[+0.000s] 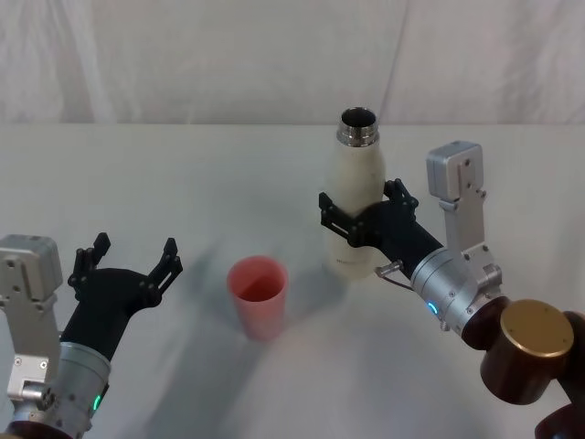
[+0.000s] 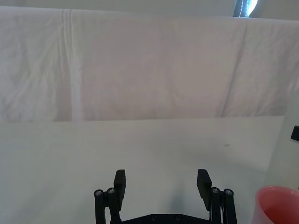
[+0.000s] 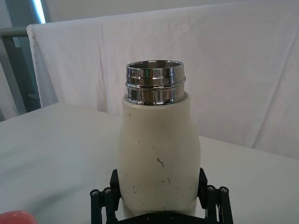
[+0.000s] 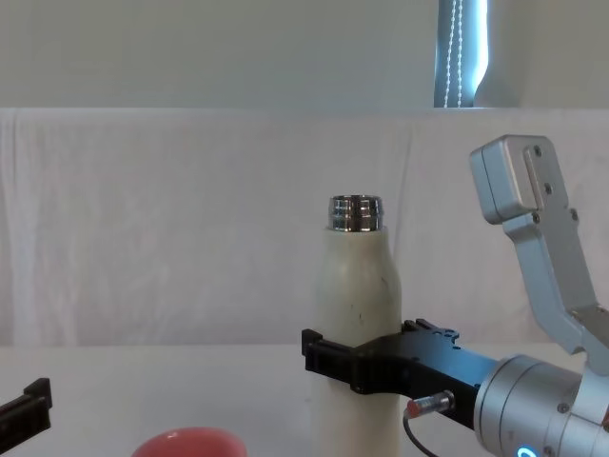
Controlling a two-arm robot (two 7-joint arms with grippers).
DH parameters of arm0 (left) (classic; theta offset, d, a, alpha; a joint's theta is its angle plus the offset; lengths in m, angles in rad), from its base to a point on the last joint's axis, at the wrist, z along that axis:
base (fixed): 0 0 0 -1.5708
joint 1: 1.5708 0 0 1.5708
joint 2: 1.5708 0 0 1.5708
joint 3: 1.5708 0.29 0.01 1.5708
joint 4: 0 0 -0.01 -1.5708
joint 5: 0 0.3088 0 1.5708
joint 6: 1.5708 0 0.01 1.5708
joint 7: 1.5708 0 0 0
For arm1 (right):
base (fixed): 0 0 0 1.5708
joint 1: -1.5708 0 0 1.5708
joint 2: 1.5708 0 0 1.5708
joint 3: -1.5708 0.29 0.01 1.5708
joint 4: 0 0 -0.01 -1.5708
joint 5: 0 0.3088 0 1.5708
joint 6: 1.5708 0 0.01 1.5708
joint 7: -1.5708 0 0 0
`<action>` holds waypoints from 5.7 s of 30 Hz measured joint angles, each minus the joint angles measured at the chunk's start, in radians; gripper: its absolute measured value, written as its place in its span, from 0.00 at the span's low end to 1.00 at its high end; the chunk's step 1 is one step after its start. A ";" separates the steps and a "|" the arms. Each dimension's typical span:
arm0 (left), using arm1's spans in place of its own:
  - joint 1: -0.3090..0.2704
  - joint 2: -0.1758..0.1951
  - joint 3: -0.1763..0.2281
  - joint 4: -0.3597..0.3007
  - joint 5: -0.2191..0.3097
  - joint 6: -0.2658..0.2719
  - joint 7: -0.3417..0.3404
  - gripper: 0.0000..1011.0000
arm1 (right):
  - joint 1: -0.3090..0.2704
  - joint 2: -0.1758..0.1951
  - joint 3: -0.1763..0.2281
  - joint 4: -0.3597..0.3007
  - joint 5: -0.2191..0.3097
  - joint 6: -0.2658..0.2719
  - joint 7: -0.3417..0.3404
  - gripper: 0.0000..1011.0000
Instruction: Grasp the thermos with one hand and pour water into the cup lid.
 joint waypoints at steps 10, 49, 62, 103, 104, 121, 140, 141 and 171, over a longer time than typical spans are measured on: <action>0.000 0.000 0.000 0.000 0.000 0.000 0.000 0.99 | -0.003 0.004 0.000 -0.005 -0.001 -0.003 -0.001 0.99; 0.000 0.000 0.000 0.000 0.000 0.000 0.000 0.99 | -0.092 0.037 0.021 -0.113 0.005 -0.002 -0.014 0.99; 0.000 0.000 0.000 0.000 0.000 0.000 0.000 0.99 | -0.131 0.050 0.032 -0.157 0.010 -0.004 -0.015 0.99; 0.000 0.000 0.000 0.000 0.000 0.000 0.000 0.99 | -0.334 0.106 0.103 -0.325 -0.149 -0.036 -0.130 0.99; 0.000 0.000 0.000 0.000 0.000 0.000 0.000 0.99 | -0.341 0.103 0.105 -0.327 -0.159 -0.038 -0.136 0.99; 0.000 0.000 0.000 0.000 0.000 0.000 0.000 0.99 | -0.390 0.038 0.132 -0.329 -0.237 -0.067 -0.185 0.99; 0.000 0.000 0.000 0.000 0.000 0.000 0.000 0.99 | -0.403 -0.017 0.167 -0.285 -0.275 -0.105 -0.203 0.99; 0.000 0.000 0.000 0.000 0.000 0.000 0.000 0.99 | -0.403 -0.018 0.168 -0.282 -0.276 -0.106 -0.203 0.99; 0.000 0.000 0.000 0.000 0.000 0.000 0.000 0.99 | -0.400 -0.039 0.179 -0.249 -0.295 -0.117 -0.205 0.99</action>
